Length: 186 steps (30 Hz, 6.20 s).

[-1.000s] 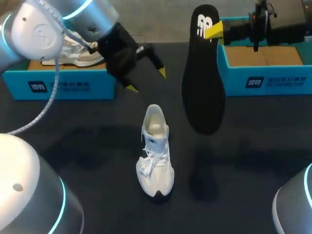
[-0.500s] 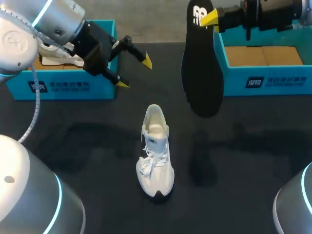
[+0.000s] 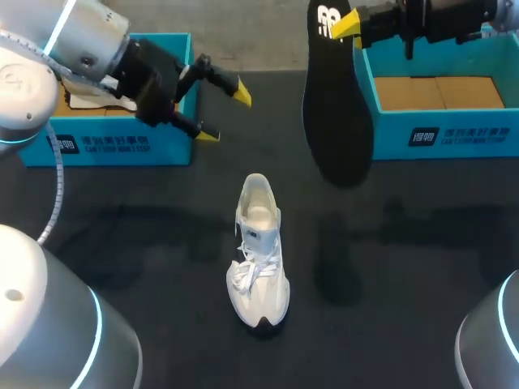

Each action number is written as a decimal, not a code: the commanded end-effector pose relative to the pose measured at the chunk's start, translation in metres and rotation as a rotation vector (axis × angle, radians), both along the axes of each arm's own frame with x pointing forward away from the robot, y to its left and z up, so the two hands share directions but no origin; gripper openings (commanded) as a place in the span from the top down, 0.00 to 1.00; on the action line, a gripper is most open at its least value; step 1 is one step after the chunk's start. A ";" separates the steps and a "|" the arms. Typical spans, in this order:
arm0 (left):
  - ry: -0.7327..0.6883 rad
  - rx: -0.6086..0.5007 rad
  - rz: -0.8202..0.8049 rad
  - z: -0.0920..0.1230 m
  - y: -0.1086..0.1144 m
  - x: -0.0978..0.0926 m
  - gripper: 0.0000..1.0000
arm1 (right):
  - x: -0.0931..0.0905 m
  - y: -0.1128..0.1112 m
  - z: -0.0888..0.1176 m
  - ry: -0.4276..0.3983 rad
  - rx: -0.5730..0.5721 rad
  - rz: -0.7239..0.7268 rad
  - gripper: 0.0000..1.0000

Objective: Take the shoe out of the shoebox, open the shoe tongue, remove and reinsert the insole, then place the shoe into the shoebox

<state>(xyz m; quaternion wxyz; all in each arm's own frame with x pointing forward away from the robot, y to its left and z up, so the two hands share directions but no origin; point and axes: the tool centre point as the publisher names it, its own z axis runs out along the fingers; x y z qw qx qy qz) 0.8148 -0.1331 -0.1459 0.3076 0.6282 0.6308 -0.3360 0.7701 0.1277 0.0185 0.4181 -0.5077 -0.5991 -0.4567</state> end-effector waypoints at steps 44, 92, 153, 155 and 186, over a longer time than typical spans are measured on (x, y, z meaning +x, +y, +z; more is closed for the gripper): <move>-0.215 -0.617 -0.096 0.095 -0.032 -0.023 0.00 | 0.078 0.048 -0.044 0.499 -0.027 -0.073 1.00; -0.193 -0.731 -0.059 0.083 -0.046 -0.026 0.68 | 0.083 0.087 -0.076 0.677 0.015 -0.099 1.00; -0.067 -0.723 -0.120 0.094 -0.025 -0.008 1.00 | 0.041 0.010 -0.055 0.144 0.100 -0.122 0.00; -0.065 -0.713 -0.120 0.093 -0.025 -0.007 1.00 | 0.041 0.007 -0.056 0.142 0.103 -0.123 0.00; 0.970 -0.611 0.205 0.106 -0.023 -0.019 1.00 | 0.042 0.006 -0.055 0.134 0.105 -0.092 0.00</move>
